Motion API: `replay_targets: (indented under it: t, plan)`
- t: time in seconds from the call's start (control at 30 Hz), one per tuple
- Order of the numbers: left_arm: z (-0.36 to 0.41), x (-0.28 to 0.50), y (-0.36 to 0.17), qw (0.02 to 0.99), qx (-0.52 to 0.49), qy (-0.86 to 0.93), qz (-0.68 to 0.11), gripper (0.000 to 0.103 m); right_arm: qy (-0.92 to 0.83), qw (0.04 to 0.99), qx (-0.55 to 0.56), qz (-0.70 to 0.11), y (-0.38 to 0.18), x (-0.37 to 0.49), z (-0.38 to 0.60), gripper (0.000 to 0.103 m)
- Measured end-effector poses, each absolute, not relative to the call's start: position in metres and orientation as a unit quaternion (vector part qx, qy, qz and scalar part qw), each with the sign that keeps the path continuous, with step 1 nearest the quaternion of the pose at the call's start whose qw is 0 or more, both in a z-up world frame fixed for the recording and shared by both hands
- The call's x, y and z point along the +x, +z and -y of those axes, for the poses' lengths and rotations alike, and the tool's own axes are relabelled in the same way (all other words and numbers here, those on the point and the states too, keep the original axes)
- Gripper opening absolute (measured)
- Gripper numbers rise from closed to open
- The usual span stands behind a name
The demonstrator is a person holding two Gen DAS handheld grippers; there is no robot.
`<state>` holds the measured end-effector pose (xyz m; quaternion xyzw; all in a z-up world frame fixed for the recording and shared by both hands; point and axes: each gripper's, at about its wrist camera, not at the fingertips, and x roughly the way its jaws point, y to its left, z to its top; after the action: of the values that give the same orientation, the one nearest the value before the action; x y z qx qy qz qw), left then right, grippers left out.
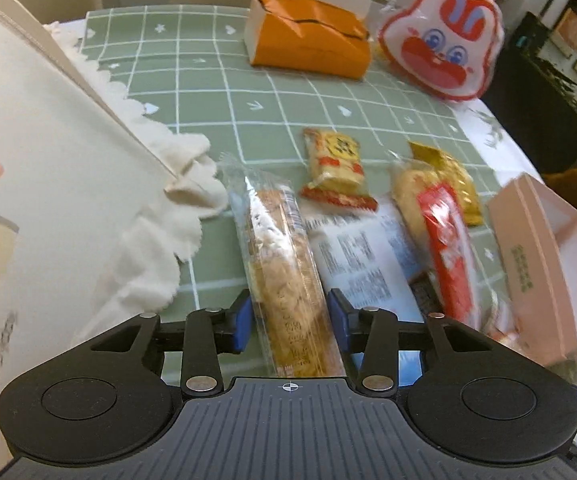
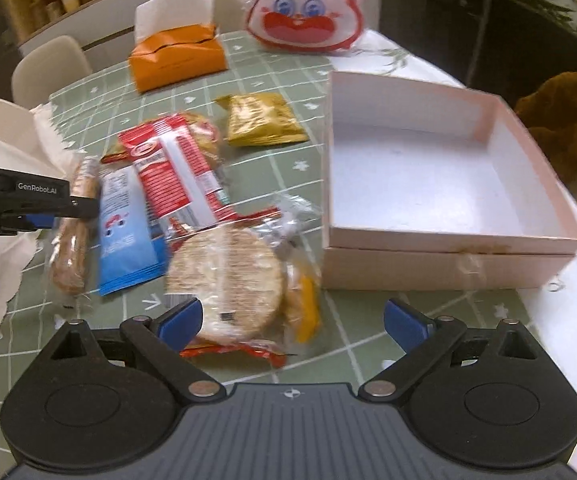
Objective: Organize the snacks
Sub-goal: 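Grasp the wafer roll with the left tool while the right tool grasps the round cookie pack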
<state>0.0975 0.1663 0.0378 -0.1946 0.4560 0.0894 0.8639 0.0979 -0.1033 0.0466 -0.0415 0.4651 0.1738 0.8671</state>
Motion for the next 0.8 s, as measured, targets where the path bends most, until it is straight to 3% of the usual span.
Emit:
replay_targets:
  t: [0.57,0.67,0.8]
  plan:
    - [-0.117,0.041,0.042,0.860,-0.199,-0.027,-0.468,0.040,0.218,0.841,-0.023,-0.494,0.029,0.141,0.065,0.098]
    - [-0.110,0.040,0.041,0.859,-0.192,-0.040,-0.472,0.040,0.231,0.841,-0.017,-0.488,0.034,0.127,0.079,0.081]
    - [-0.100,0.039,0.038,0.856,-0.187,-0.058,-0.478,0.039,0.265,0.822,0.019,-0.503,0.041,0.105,0.110,0.043]
